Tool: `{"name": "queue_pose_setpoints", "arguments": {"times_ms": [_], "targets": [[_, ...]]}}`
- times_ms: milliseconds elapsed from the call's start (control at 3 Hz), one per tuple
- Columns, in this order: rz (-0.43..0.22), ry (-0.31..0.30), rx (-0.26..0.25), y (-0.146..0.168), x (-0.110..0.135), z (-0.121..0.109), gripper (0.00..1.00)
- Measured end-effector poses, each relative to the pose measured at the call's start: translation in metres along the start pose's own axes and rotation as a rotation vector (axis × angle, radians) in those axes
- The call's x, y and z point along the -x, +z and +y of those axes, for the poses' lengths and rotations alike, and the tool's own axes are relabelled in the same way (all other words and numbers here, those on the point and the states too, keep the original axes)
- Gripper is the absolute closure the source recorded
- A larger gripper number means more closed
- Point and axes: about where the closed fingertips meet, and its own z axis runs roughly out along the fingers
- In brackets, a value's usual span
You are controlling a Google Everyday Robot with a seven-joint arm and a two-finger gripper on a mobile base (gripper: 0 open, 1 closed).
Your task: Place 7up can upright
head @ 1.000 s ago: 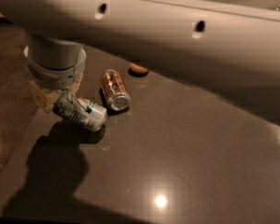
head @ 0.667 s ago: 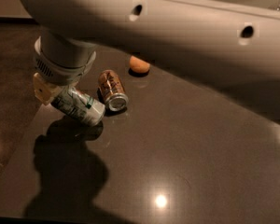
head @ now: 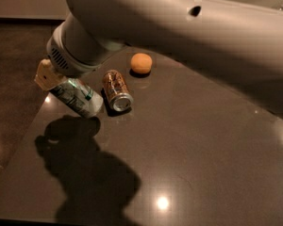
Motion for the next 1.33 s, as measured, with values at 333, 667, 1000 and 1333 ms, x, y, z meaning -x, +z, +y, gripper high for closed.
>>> {"name": "queue_pose_setpoints", "arguments": {"times_ms": [333, 667, 1000, 1333], "targets": [[0.012, -0.003, -0.002, 0.001, -0.001, 0.001, 1.00], [0.013, -0.004, -0.002, 0.001, -0.001, 0.001, 1.00], [-0.030, 0.020, 0.017, -0.002, -0.005, 0.000, 1.00], [-0.137, 0.068, -0.004, -0.015, -0.031, -0.022, 1.00]]}}
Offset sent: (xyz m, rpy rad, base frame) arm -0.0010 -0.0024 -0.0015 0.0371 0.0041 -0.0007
